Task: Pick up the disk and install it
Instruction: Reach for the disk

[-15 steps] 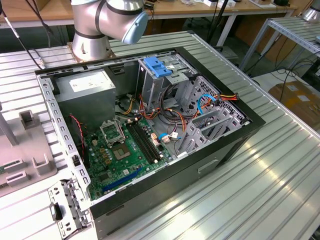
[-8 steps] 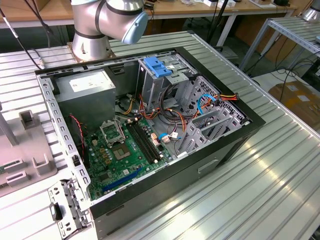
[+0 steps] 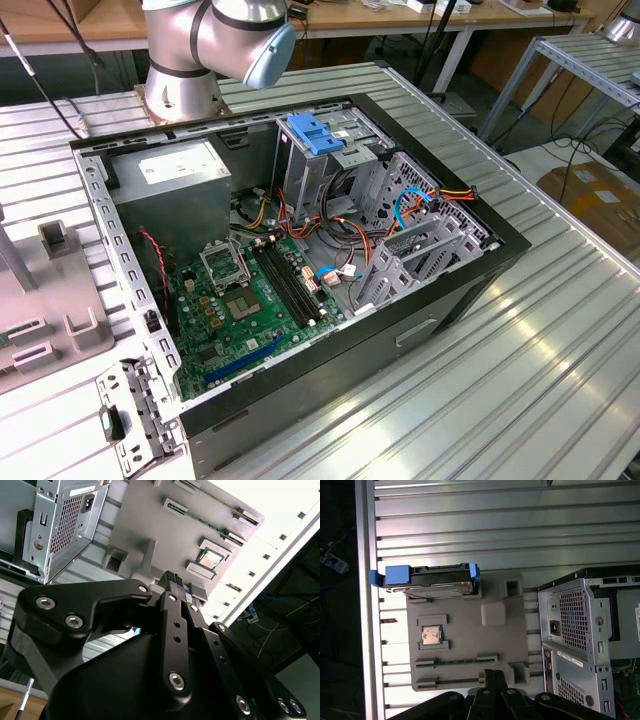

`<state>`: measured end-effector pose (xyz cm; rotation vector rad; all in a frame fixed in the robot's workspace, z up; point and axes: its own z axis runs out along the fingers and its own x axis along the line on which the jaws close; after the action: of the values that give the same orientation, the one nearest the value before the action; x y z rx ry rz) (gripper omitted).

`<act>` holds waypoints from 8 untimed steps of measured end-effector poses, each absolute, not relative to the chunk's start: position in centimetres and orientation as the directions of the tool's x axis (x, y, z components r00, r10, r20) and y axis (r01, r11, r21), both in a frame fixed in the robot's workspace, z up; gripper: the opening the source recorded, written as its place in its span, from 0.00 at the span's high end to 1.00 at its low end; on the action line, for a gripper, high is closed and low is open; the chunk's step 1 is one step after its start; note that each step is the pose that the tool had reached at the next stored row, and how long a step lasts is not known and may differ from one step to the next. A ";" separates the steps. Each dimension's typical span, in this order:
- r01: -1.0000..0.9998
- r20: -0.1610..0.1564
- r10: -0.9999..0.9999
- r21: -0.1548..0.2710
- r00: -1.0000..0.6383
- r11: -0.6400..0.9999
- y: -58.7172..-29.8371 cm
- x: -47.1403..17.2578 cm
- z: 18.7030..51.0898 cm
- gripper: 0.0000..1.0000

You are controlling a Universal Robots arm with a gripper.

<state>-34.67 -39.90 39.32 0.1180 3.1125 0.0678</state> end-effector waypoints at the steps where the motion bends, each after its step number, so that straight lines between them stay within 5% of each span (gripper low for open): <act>1: 0.075 -0.024 0.076 0.044 -0.997 0.996 -39.9 -34.7 39.3 0.89; 8: 0.075 -0.024 0.076 0.044 -0.997 0.996 -39.9 -35.1 39.3 0.89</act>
<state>-35.08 -39.90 39.32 0.1179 3.1125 0.0678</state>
